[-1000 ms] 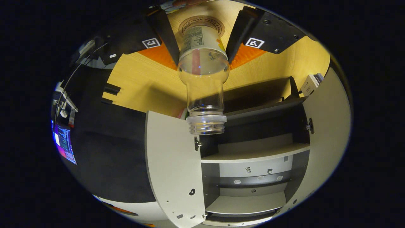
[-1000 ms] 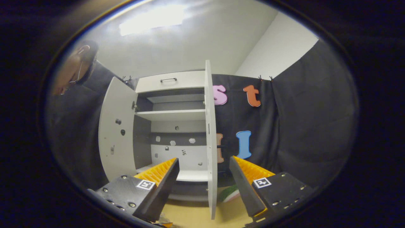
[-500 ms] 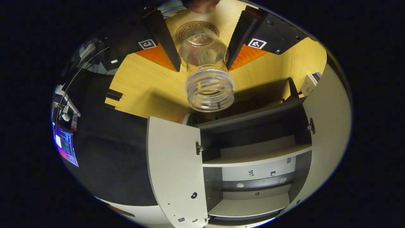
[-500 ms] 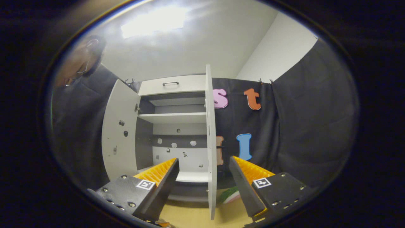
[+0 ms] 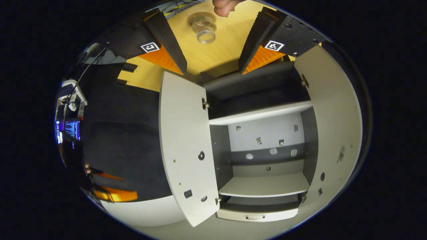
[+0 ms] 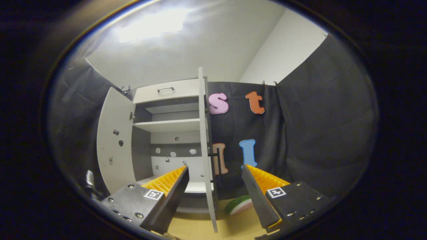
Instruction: Grasp the bottle in the cabinet with the left hand and place it on the coaster, then close the right door with the right hand and the left door with the left hand.
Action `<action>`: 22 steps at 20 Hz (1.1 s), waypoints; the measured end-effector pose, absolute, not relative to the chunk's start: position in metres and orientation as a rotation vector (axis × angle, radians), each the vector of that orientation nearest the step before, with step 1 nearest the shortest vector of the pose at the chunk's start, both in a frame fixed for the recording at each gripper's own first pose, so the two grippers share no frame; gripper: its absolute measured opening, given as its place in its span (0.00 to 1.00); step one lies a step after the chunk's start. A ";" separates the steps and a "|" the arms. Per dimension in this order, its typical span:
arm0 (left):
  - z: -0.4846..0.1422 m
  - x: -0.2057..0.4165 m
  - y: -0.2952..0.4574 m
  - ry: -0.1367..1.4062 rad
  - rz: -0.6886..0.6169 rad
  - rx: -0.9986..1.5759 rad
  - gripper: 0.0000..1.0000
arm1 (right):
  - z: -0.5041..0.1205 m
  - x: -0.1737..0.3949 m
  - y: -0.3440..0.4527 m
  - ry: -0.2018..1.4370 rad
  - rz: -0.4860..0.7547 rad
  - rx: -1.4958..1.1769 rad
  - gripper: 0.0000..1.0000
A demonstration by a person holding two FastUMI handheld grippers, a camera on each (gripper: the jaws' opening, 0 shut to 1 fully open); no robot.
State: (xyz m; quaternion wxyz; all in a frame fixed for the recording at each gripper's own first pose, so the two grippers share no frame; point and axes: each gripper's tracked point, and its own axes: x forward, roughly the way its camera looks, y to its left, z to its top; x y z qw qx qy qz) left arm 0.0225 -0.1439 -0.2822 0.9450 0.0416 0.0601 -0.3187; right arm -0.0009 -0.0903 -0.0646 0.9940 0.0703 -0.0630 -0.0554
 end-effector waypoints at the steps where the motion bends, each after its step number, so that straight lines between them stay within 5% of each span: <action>1: -0.264 0.020 -0.141 0.115 -0.652 0.084 0.98 | -0.065 0.006 -0.098 -0.115 -0.119 0.122 0.97; 13: -0.104 0.039 -0.022 -0.023 -0.483 -0.087 0.98 | -0.069 0.101 -0.175 -0.009 -0.214 0.069 0.94; 22: -0.098 0.021 0.117 -0.011 -0.207 -0.042 0.98 | -0.113 0.154 -0.217 0.172 -0.399 0.075 0.93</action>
